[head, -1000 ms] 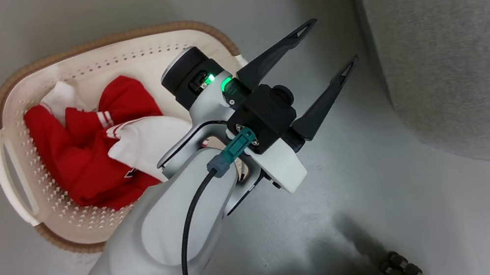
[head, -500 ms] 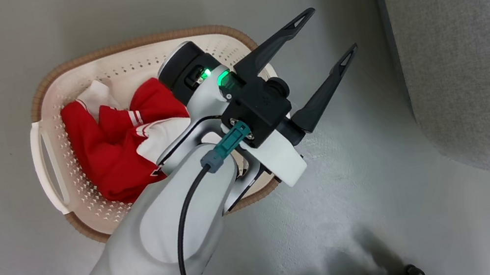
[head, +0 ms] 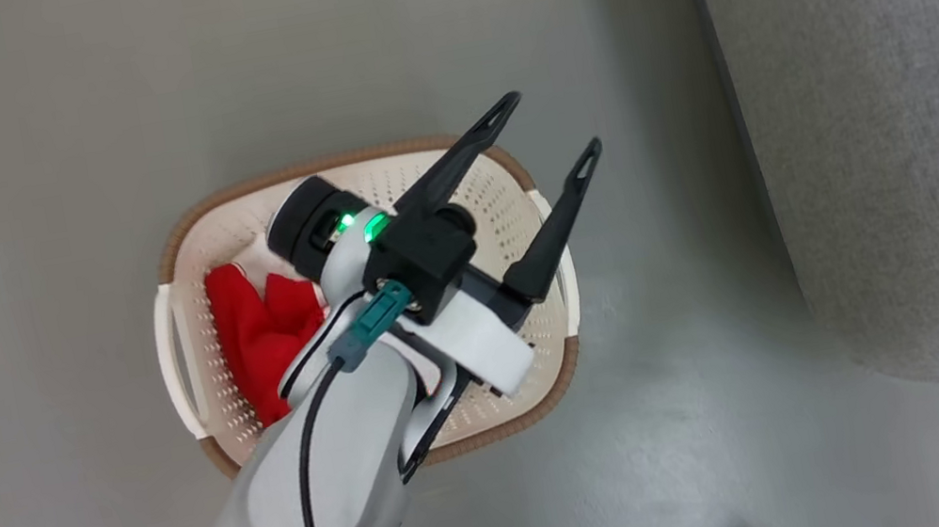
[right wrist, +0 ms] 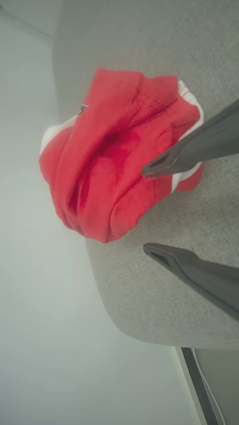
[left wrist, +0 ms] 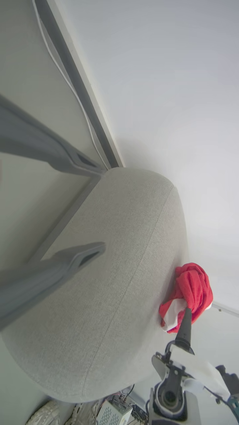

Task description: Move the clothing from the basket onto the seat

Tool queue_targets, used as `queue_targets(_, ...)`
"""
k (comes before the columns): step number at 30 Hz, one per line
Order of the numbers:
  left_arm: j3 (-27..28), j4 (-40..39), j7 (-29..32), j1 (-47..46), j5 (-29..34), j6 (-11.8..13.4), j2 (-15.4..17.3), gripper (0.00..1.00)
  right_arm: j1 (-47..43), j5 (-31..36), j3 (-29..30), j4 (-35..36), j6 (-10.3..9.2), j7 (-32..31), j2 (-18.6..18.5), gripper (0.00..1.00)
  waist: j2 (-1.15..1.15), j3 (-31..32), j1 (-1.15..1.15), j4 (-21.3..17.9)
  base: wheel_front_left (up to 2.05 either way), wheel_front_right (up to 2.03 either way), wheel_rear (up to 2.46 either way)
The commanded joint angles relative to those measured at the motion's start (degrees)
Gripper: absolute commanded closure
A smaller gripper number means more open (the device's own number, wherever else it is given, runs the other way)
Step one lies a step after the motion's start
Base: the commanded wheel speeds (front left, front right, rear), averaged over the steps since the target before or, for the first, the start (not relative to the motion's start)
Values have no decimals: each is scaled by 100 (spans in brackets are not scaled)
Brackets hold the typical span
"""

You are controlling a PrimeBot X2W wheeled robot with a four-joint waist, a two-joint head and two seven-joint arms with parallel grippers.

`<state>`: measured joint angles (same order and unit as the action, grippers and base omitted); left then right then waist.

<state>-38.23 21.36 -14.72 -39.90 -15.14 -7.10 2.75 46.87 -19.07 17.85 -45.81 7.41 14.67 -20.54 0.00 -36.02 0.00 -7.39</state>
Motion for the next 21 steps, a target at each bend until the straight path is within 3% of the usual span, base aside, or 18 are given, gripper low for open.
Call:
queue_targets(1, 195, -105, -28, 150, -45, -38, 14, 0, -278, -21, -117, 300, 8, 33, -127, 0, 0, 278, 0, 107, 0, 0, 0)
queue_targets(6, 675, 26, -28, 687, -157, -38, 13, 0, -1058, -118, -413, 1076, 8, 33, 332, 0, 0, 905, 0, 260, 0, 0, 0)
queue_targets(11, 951, 100, -28, 1068, -199, -38, 13, 0, -1496, -134, -636, 1349, 8, 33, 582, 0, 0, 1341, 0, 412, 0, 0, 0)
queue_targets(21, 1845, 229, -28, 1963, -155, -36, 13, 0, -2237, -78, -1435, 1769, 8, 33, 861, 0, 0, 2326, 0, 770, 0, 0, 0)
